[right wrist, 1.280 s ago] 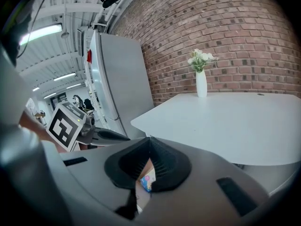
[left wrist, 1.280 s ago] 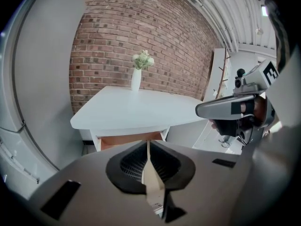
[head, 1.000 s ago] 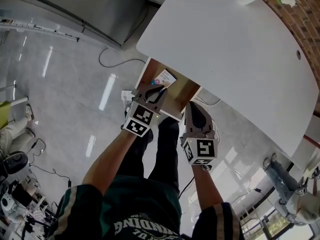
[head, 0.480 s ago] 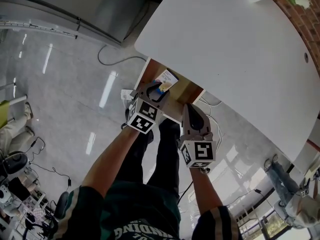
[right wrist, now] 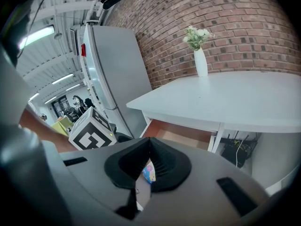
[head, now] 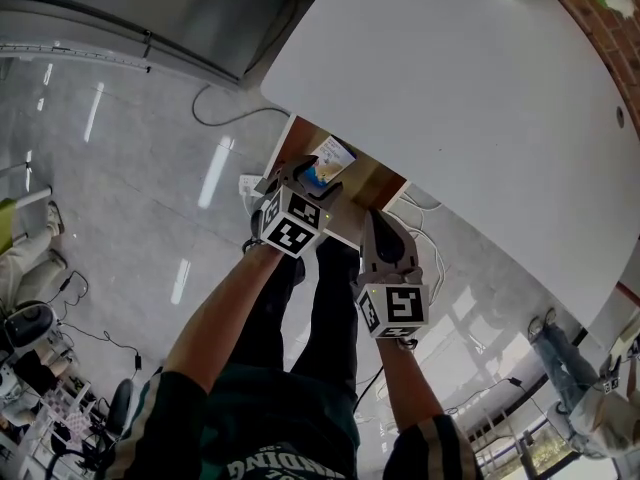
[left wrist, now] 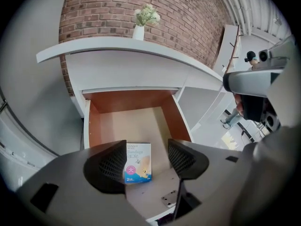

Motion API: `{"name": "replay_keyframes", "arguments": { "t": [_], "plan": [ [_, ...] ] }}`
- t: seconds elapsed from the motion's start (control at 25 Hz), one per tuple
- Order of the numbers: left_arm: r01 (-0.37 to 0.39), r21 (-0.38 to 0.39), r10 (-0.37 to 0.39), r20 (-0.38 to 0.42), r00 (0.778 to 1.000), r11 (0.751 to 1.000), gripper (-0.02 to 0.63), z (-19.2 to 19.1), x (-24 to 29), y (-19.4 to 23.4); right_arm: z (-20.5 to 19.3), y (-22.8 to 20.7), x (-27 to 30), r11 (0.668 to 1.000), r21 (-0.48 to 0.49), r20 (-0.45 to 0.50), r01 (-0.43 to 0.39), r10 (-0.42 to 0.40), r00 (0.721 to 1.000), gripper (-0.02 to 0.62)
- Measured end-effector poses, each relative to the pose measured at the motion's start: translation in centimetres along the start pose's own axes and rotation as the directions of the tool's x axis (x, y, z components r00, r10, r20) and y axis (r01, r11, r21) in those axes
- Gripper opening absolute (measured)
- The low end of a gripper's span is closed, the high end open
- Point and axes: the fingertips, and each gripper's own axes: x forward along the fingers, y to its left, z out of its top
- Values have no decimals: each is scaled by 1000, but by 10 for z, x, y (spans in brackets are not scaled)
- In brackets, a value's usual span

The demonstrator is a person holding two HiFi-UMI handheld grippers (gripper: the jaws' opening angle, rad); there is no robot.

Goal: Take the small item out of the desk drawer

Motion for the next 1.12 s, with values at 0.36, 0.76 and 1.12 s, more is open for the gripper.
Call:
{"name": "replay_keyframes", "arguments": {
  "t": [0.36,0.76,1.12],
  "plan": [
    [-8,10,9,-101,995,1000,327,-15,34,1,-14,-11,-2,1000,8,-31,-2,2,1000,25],
    [-55,46,63,-222,973,997,377,-29,66,5,-22,-13,-9,999,25,-60,-24,25,998,25],
    [-81,72,100,-317,943,994,410,-61,99,14,-34,-26,-10,1000,-3,-91,-30,29,995,25]
  ]
}}
